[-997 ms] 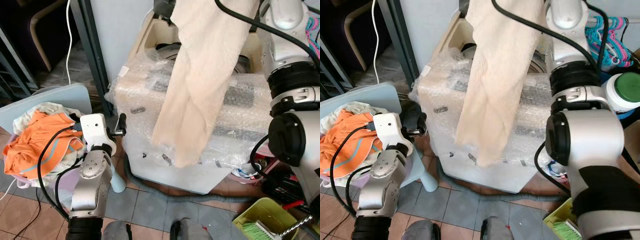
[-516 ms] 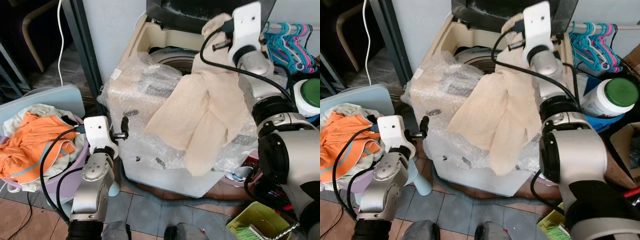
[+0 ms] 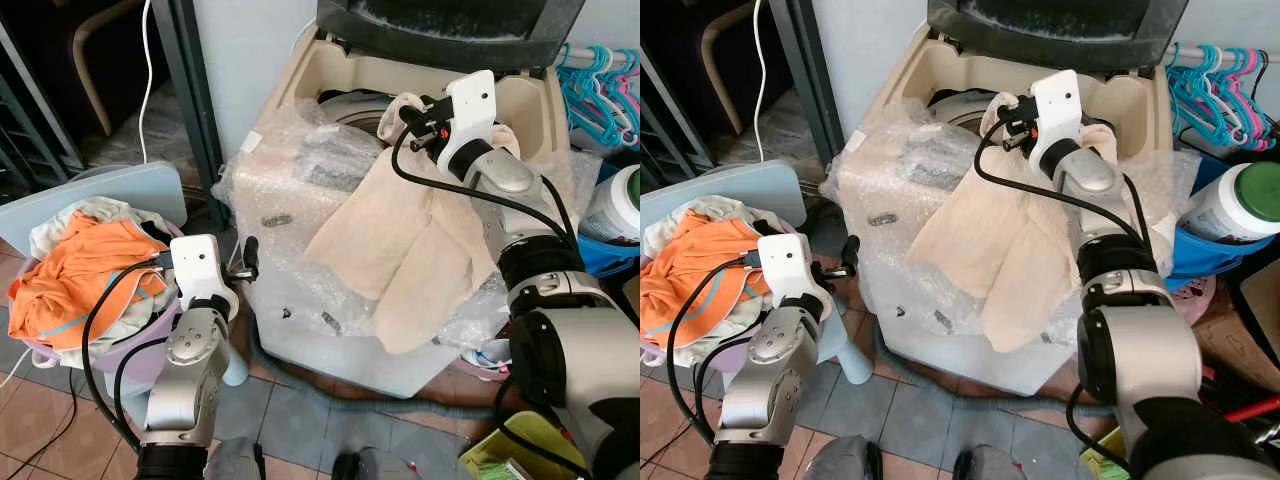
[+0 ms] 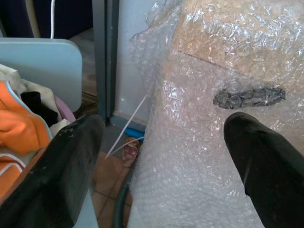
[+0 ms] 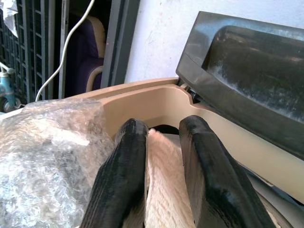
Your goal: Clothes washing
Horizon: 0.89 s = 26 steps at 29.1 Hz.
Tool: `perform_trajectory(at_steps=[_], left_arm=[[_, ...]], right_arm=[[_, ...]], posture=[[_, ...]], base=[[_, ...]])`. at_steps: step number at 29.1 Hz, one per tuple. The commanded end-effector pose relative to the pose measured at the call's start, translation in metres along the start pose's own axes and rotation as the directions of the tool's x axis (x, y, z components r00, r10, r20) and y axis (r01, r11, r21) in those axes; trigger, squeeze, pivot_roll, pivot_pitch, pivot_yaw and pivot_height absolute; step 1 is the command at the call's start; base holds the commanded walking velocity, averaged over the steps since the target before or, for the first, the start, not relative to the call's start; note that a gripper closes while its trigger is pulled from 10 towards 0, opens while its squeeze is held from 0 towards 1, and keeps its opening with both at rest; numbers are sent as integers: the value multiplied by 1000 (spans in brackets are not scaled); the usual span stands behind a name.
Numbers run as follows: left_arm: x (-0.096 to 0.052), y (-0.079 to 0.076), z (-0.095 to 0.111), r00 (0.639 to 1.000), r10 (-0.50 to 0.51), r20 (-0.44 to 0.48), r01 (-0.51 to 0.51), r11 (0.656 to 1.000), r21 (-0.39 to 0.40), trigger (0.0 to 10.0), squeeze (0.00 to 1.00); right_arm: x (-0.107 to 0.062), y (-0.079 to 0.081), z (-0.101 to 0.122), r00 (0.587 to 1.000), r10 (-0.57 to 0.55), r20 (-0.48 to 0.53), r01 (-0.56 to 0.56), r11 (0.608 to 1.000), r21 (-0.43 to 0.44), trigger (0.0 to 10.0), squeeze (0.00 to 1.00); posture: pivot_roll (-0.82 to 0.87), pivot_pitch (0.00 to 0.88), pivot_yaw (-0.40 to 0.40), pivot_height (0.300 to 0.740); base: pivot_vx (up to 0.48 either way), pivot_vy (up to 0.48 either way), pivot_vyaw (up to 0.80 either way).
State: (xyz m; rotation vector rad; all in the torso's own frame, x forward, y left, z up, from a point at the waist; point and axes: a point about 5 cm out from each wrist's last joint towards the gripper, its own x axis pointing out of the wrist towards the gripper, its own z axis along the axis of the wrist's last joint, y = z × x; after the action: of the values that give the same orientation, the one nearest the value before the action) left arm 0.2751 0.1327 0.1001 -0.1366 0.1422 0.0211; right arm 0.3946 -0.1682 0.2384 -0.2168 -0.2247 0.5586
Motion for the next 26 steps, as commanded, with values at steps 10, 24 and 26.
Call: perform_trajectory(at_steps=[10,24,26], left_arm=[[4,2,20,999,20,44,-21,999,39,10000,0],[-3,0,7,1000,3,0,-3,999,39,10000,0],[-1,0,9,1000,-2,5,2,999,44,10000,0]], right_arm=[[-72,-7,5,921,363,-143,-362,932,34,10000,1000],[-121,-28,-23,772,297,-561,-468,863,-188,10000,882],[-122,-24,-34,740,285,-609,-504,835,-222,10000,0]], posture=[[64,136,-69,740],[63,107,-53,740],[72,103,-50,740]], base=[[0,0,0],[0,0,0],[0,0,0]])
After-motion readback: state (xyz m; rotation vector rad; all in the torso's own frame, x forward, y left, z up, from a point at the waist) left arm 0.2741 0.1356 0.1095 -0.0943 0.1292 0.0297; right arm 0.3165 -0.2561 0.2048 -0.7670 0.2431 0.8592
